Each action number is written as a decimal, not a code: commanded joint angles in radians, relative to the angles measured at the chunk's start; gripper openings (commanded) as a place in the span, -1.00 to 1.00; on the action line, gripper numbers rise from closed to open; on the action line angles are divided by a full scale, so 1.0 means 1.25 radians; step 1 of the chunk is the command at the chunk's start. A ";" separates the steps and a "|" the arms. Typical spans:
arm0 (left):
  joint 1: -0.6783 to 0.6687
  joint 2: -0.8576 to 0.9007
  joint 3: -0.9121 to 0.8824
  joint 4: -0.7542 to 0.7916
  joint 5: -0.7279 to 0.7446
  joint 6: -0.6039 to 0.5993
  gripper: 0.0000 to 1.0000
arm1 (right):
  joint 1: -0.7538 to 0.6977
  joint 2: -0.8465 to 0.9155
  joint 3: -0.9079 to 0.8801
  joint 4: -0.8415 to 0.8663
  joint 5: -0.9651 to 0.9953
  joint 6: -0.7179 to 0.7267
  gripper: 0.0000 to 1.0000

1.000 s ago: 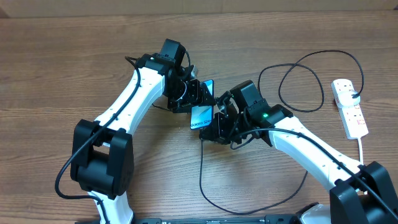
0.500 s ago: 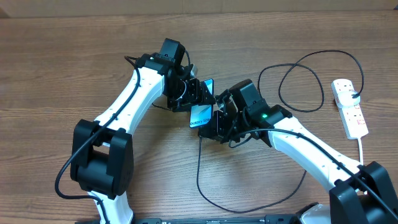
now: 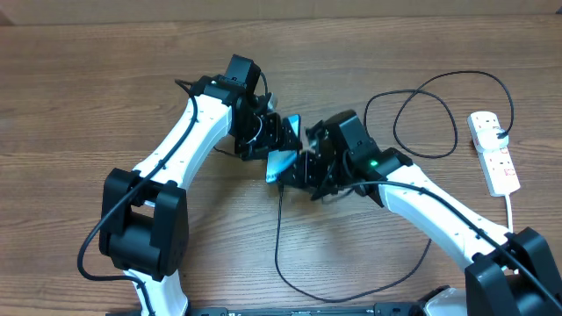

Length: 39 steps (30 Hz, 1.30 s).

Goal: Plug charger to phone and switch on socket

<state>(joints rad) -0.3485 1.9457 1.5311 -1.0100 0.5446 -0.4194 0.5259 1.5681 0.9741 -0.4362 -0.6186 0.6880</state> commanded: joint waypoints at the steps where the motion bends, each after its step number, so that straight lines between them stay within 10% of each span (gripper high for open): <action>1: -0.010 -0.023 0.002 -0.008 0.041 0.003 -0.92 | -0.013 -0.005 0.009 0.008 0.063 -0.012 0.52; 4: -0.009 -0.023 0.002 -0.005 0.038 0.003 -0.91 | -0.013 -0.005 0.009 -0.009 0.063 -0.037 0.87; 8: -0.009 -0.023 0.002 -0.005 0.038 0.003 -0.91 | -0.014 -0.005 0.009 -0.026 0.063 -0.075 0.86; 16: -0.018 -0.023 0.002 -0.022 0.041 0.004 -0.92 | -0.014 -0.005 0.009 0.049 0.024 -0.071 0.13; 26: -0.024 -0.023 0.002 -0.027 0.051 0.004 -0.91 | -0.014 -0.005 0.008 0.067 0.076 -0.071 -0.07; 39: -0.048 -0.023 0.002 -0.026 0.059 0.025 -0.92 | -0.013 -0.005 0.006 0.066 0.075 -0.072 -0.93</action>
<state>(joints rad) -0.3668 1.9392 1.5303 -1.0290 0.5694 -0.4076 0.4923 1.5711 0.9588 -0.3882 -0.5243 0.6323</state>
